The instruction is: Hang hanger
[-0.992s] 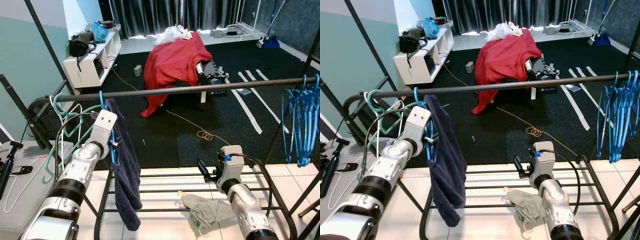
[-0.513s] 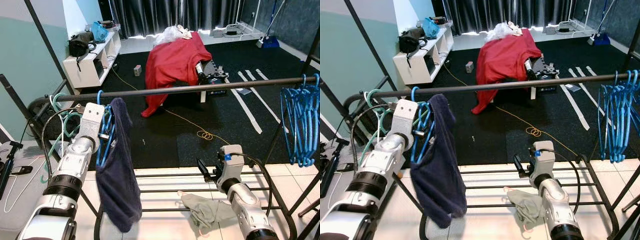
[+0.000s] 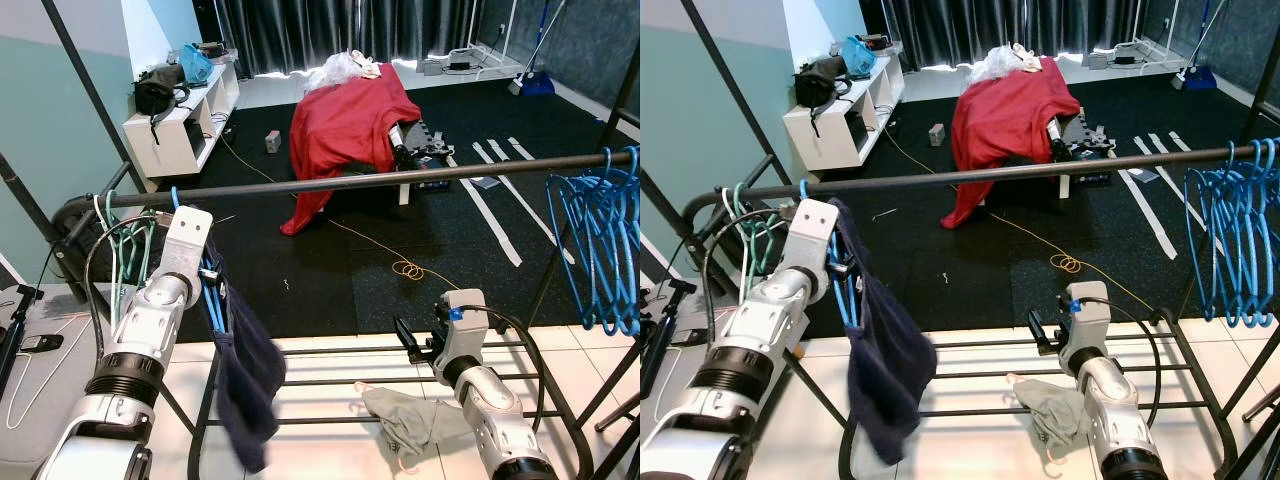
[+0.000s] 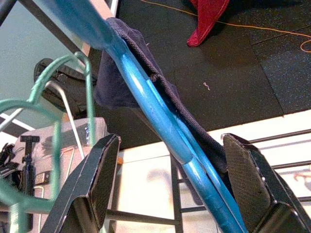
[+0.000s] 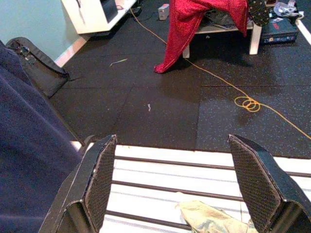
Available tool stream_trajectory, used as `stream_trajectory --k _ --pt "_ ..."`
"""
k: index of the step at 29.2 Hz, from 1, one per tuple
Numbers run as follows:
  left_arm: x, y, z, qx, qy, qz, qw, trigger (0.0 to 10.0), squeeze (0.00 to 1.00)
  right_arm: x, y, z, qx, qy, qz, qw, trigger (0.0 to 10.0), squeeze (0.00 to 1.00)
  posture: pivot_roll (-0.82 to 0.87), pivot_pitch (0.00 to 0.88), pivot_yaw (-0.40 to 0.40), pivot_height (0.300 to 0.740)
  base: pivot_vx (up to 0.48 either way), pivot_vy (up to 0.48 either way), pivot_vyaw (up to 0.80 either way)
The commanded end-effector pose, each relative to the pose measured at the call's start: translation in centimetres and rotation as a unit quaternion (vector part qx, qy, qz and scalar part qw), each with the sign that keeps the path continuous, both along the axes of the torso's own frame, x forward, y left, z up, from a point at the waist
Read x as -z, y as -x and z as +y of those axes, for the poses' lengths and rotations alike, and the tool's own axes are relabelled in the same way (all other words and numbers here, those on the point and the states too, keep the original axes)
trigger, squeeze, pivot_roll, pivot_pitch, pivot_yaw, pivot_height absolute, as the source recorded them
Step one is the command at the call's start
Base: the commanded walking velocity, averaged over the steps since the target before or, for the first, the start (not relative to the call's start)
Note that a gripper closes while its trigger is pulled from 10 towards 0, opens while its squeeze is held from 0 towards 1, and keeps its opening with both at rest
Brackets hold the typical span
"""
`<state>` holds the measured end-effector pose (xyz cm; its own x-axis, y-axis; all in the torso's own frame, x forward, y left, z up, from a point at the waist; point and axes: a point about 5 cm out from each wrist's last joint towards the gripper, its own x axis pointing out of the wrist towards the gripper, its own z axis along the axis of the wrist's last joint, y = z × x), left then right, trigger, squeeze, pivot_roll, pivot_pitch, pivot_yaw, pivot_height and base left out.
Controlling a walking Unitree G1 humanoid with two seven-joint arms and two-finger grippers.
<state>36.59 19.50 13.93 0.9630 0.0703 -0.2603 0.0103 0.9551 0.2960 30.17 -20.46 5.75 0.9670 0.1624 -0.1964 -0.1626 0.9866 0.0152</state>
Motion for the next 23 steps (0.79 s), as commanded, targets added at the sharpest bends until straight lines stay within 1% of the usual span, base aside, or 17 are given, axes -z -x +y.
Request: stream_trajectory --k 1,3,4,5,7,8,9,10,11,12,13,14,19,20,21,22,23 --pt "1.8 0.8 0.9 -0.007 -0.022 0.044 0.999 0.0 0.00 0.0 -0.1 0.3 -0.005 -0.002 0.003 1.000 10.0 0.00 -0.18 0.000 0.102 0.740 0.000 0.000 0.00" --pt "1.8 0.8 0.9 -0.007 -0.022 0.044 0.999 0.0 0.00 0.0 -0.1 0.3 -0.005 -0.002 0.003 1.000 10.0 0.00 -0.18 0.000 0.102 0.740 0.000 0.000 0.00" --pt "1.7 0.9 1.3 -0.010 -0.041 0.045 0.998 0.0 0.00 0.0 -0.1 0.3 -0.004 -0.002 0.003 1.000 10.0 0.00 -0.18 0.000 0.101 0.740 0.000 0.000 0.00" --pt "1.7 0.9 1.3 -0.010 -0.041 0.045 0.998 0.0 0.00 0.0 -0.1 0.3 -0.004 -0.002 0.003 1.000 10.0 0.00 -0.18 0.000 0.101 0.740 0.000 0.000 0.00" --pt "1.6 0.9 1.4 -0.008 -0.054 0.042 0.998 0.0 0.00 -0.1 -0.2 0.2 -0.004 -0.001 0.003 1.000 10.0 0.00 -0.18 0.000 0.098 0.740 0.000 0.000 0.00" --pt "1.4 1.0 1.4 -0.007 -0.048 0.033 0.998 8.9 1.00 -0.1 -0.2 0.2 -0.004 0.000 0.004 1.000 10.0 0.00 -0.18 0.000 0.098 0.740 0.000 0.000 0.00" --pt "1.3 1.0 1.5 -0.014 -0.051 0.031 0.998 10.0 1.00 -0.1 -0.2 0.2 -0.004 0.001 0.004 1.000 10.0 0.00 -0.18 0.000 0.098 0.740 0.000 0.000 0.00" --pt "1.3 1.0 1.5 -0.014 -0.051 0.031 0.998 10.0 1.00 -0.1 -0.2 0.2 -0.004 0.001 0.004 1.000 10.0 0.00 -0.18 0.000 0.098 0.740 0.000 0.000 0.00" --pt "1.2 1.0 1.5 -0.021 -0.053 0.033 0.998 10.0 0.97 -0.1 -0.2 0.1 -0.003 0.001 0.004 1.000 10.0 0.00 -0.18 0.000 0.098 0.740 0.000 0.000 0.00" --pt "1.2 1.0 1.5 -0.021 -0.053 0.033 0.998 10.0 0.97 -0.1 -0.2 0.1 -0.003 0.001 0.004 1.000 10.0 0.00 -0.18 0.000 0.098 0.740 0.000 0.000 0.00" --pt "1.1 1.1 1.5 -0.022 -0.057 0.039 0.997 10.0 0.00 -0.1 -0.2 0.1 -0.003 0.001 0.004 1.000 10.0 0.00 -0.18 0.000 0.095 0.740 0.000 0.000 0.00" --pt "1.1 1.1 1.6 -0.024 -0.064 0.047 0.997 10.0 0.00 -0.2 -0.2 0.1 -0.003 0.000 0.003 1.000 10.0 0.00 -0.18 0.000 0.095 0.740 0.000 0.000 0.00" --pt "1.1 1.3 1.8 -0.025 -0.067 0.056 0.996 10.0 0.00 -0.2 -0.2 0.1 -0.003 0.000 0.004 1.000 10.0 0.00 -0.18 0.000 0.094 0.740 0.000 0.000 0.00" --pt "1.2 1.4 2.1 -0.028 -0.070 0.063 0.995 2.4 0.00 -0.2 -0.2 0.1 -0.003 -0.001 0.004 1.000 10.0 0.00 -0.18 0.000 0.095 0.740 0.000 0.000 0.00" --pt "1.2 1.4 2.1 -0.028 -0.070 0.063 0.995 2.4 0.00 -0.2 -0.2 0.1 -0.003 -0.001 0.004 1.000 10.0 0.00 -0.18 0.000 0.095 0.740 0.000 0.000 0.00" --pt "1.2 1.6 2.4 -0.032 -0.075 0.069 0.994 0.0 0.00 -0.1 -0.1 0.1 -0.003 -0.002 0.004 1.000 10.0 0.00 -0.17 0.000 0.093 0.740 0.000 0.000 0.00" --pt "1.2 1.6 2.4 -0.032 -0.075 0.069 0.994 0.0 0.00 -0.1 -0.1 0.1 -0.003 -0.002 0.004 1.000 10.0 0.00 -0.17 0.000 0.093 0.740 0.000 0.000 0.00"
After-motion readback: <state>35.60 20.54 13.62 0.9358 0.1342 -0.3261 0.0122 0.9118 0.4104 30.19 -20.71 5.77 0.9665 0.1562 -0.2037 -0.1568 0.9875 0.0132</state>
